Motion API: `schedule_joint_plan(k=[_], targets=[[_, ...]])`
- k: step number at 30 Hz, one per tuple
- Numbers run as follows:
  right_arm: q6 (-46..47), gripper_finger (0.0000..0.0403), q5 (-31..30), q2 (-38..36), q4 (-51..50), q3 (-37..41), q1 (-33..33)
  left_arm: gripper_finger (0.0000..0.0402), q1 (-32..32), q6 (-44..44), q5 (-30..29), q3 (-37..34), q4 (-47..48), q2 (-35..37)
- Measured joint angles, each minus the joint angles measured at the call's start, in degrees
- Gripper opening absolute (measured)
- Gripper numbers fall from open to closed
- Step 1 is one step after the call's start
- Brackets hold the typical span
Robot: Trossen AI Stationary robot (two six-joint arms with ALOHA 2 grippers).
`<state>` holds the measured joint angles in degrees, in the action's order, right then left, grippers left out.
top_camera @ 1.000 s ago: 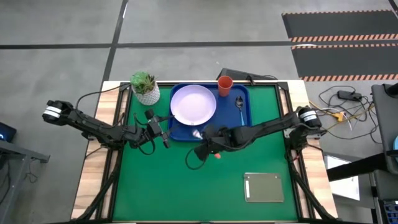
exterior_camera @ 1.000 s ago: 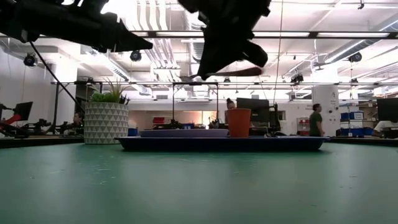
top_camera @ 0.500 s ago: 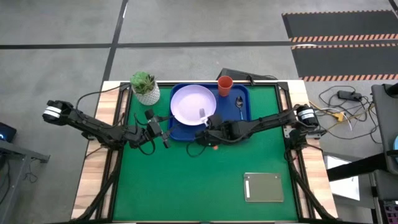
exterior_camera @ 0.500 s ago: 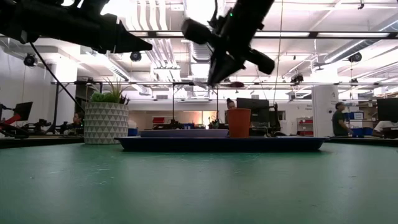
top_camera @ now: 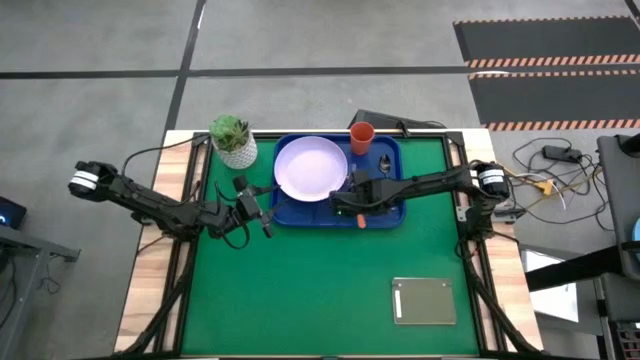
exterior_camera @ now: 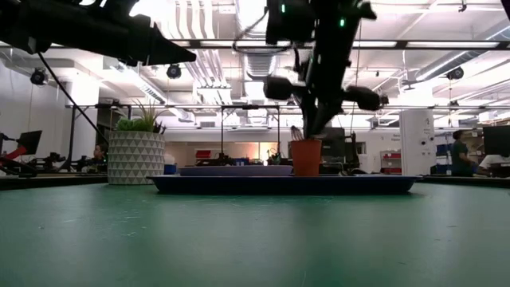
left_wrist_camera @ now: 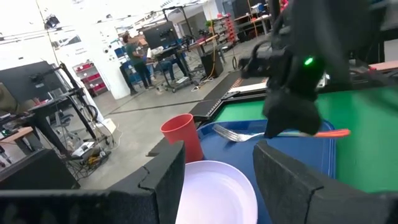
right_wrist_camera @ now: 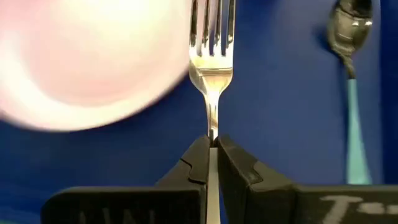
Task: Pick and place plate/cup/fork/spoon on tray
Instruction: Put the orange fork beside the blue spoon
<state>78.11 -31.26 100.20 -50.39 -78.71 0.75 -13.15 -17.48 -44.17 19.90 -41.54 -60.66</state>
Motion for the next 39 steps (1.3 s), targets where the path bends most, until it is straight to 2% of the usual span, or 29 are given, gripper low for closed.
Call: schedule_joint_plan(k=[6, 14, 31, 39], targets=[[-4.38, 0.0009, 4.96, -0.09, 0.32, 3.80, 5.80, 0.0169, 0.00, -2.40, -0.01, 0.02, 0.00, 0.05], [-10.16, 0.0009, 10.33, -0.11, 6.89, 6.33, 8.34, 0.0169, 0.00, -2.42, 0.00, -0.08, 0.00, -0.04], [-11.26, 0.0009, 10.27, -0.35, 8.23, 10.72, 11.59, 0.0169, 0.00, -2.42, -0.01, -0.22, 0.02, -0.04], [-13.01, 0.0009, 10.28, -0.35, 18.54, 15.97, 13.24, 0.0169, 0.00, -2.42, -0.01, -0.24, 0.02, -0.04]])
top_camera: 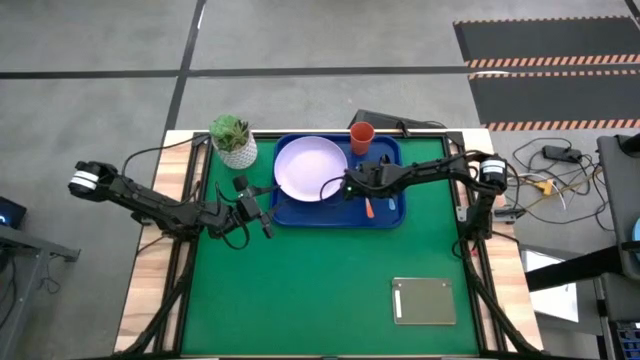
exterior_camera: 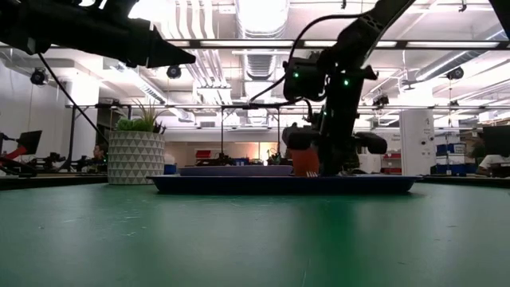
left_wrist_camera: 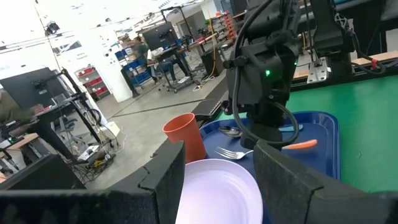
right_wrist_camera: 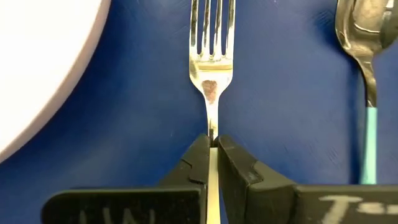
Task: Pick and place plate/cup/fork/spoon on tray
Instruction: Put the orange fork beside the blue spoon, then adjust the blue spoon on the blue serving tray
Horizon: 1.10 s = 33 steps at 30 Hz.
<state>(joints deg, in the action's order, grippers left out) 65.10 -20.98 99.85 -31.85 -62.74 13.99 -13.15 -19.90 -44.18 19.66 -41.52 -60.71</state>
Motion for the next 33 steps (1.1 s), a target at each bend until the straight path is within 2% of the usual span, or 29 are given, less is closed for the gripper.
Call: schedule_joint_plan(k=[10, 16, 25, 33], targets=[[-0.63, 0.0009, -0.73, -0.07, 4.30, 2.05, 0.09, 0.0169, -0.02, -0.02, 0.02, -0.04, 0.00, 0.00], [3.10, 0.0013, -2.15, -0.07, 4.30, 2.05, 0.05, 0.0169, -0.02, -0.02, 0.00, -0.04, 0.00, 0.00], [3.39, 0.0076, -2.14, -0.07, 4.12, 2.00, 0.05, 0.0169, -0.02, -0.02, 0.01, -0.04, 0.00, 0.00], [-0.45, 0.0125, -1.98, -1.98, -6.59, -4.16, -0.14, 0.0169, -0.02, -0.02, 0.01, -0.04, 0.00, 0.00]])
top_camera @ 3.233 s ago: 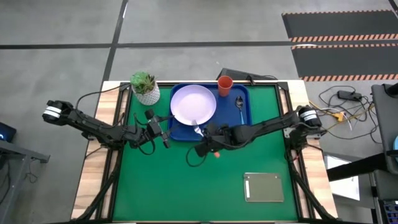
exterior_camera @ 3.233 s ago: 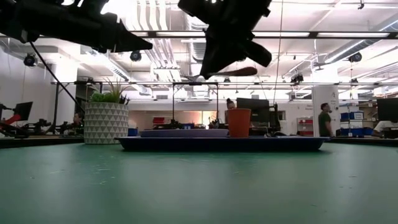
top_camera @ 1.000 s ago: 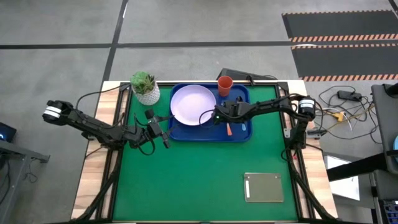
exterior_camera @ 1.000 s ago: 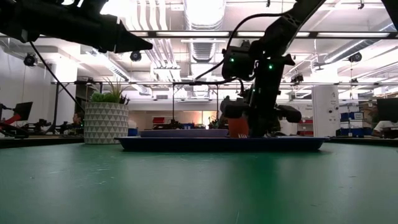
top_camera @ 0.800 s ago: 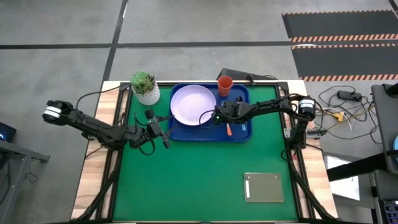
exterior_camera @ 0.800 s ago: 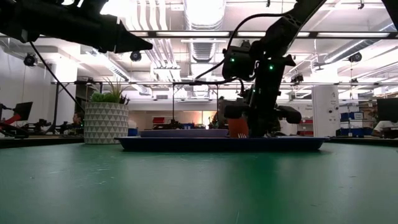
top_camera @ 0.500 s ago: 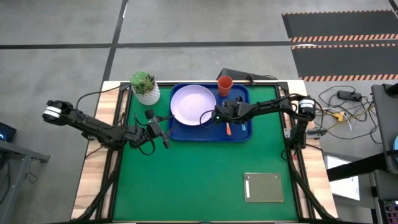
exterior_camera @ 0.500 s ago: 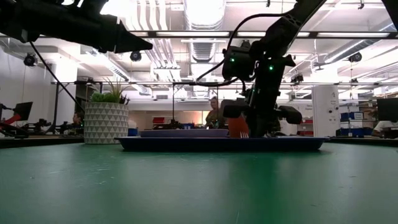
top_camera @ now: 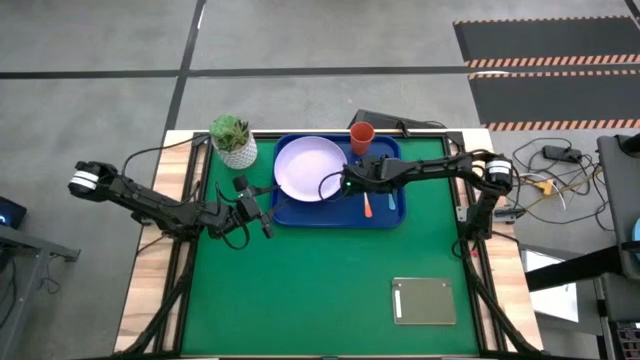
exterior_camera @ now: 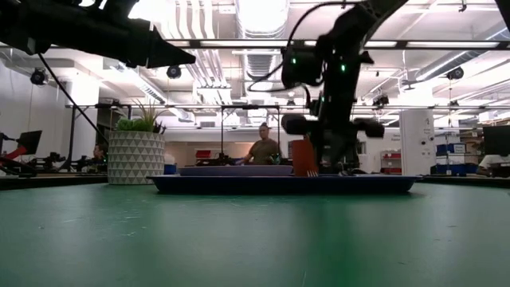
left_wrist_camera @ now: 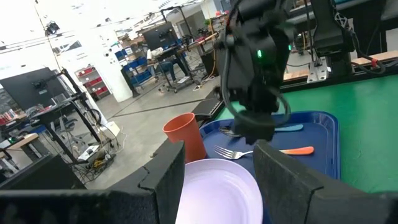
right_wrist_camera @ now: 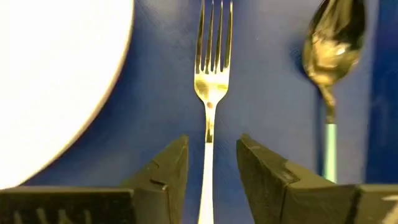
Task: Pick and place plate/cup/fork/spoon on tray
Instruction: Adjust the blue spoon on the blue serving tray
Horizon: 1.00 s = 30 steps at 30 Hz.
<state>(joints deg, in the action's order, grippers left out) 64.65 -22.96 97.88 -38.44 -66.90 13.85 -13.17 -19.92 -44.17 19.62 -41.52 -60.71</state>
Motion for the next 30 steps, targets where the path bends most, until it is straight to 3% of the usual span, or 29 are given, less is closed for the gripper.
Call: schedule_joint_plan(k=[7, 13, 23, 30], targets=[[-9.21, 0.0134, 0.04, -4.63, -6.30, -2.82, -2.66, 0.0169, 0.00, 0.00, -0.01, -0.17, 0.02, 0.00], [-12.62, 0.0104, 0.09, -8.58, -6.32, -1.10, -5.06, 0.0169, 0.00, 0.00, -0.01, -0.28, 0.02, 0.00], [-7.56, 0.0013, -2.73, -12.51, -6.17, 6.81, -1.73, 0.0169, 0.01, 0.00, -0.01, -0.28, 0.04, 0.00], [-2.95, 0.0042, -3.49, -12.43, -4.70, 12.26, 3.13, 0.0169, 0.02, 0.00, -0.01, -0.28, 0.02, 0.00]])
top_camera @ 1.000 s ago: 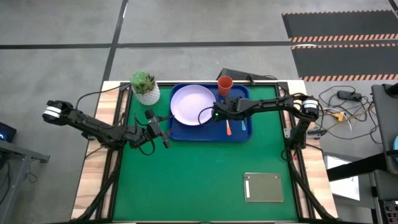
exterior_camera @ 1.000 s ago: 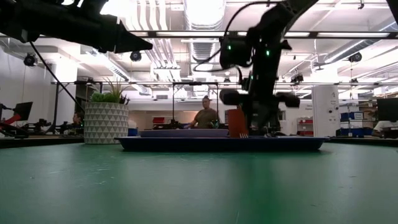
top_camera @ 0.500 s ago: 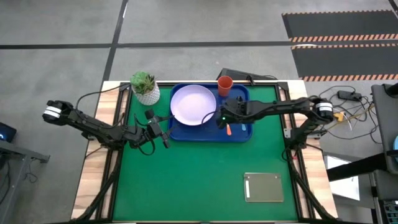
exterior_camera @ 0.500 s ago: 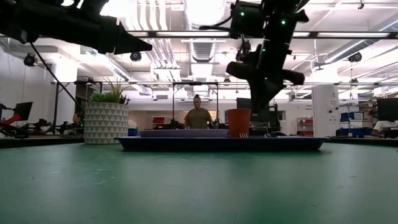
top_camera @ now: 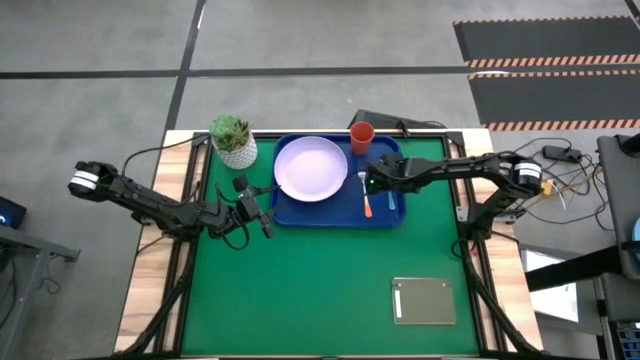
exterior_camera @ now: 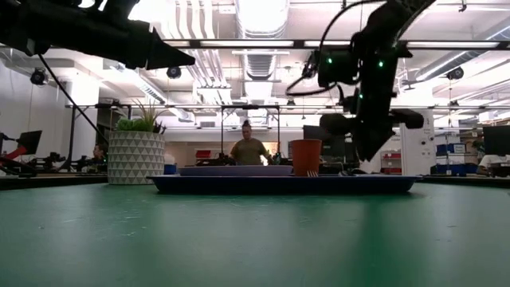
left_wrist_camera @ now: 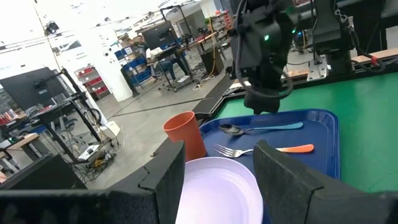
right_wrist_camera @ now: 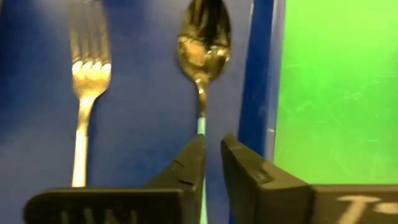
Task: Pick and place plate/cup/fork/spoon on tray
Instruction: Adjust the blue spoon on the blue serving tray
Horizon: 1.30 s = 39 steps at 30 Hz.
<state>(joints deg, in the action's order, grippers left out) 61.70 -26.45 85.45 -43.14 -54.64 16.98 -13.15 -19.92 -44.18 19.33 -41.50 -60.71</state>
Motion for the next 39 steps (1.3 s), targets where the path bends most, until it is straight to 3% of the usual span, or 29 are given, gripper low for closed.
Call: schedule_joint_plan(k=[9, 16, 26, 39], targets=[[-2.61, 0.0131, 1.25, 0.04, 5.45, 1.43, 2.57, 0.0169, 0.04, -0.48, 0.00, 0.00, 0.00, 0.00], [-3.60, 0.0161, 0.91, 0.71, 8.36, 1.94, 2.57, 0.0169, 0.04, -0.48, 0.00, -0.02, 0.00, 0.00], [-4.84, 0.0148, -0.53, 7.38, 10.93, 2.41, 2.82, 0.0169, 0.04, -0.48, 0.00, -0.02, 0.00, 0.00], [-5.54, 0.0103, 0.12, 8.55, 12.17, 2.41, 3.86, 0.0169, 0.04, -0.48, -0.02, -0.02, -0.02, 0.00]])
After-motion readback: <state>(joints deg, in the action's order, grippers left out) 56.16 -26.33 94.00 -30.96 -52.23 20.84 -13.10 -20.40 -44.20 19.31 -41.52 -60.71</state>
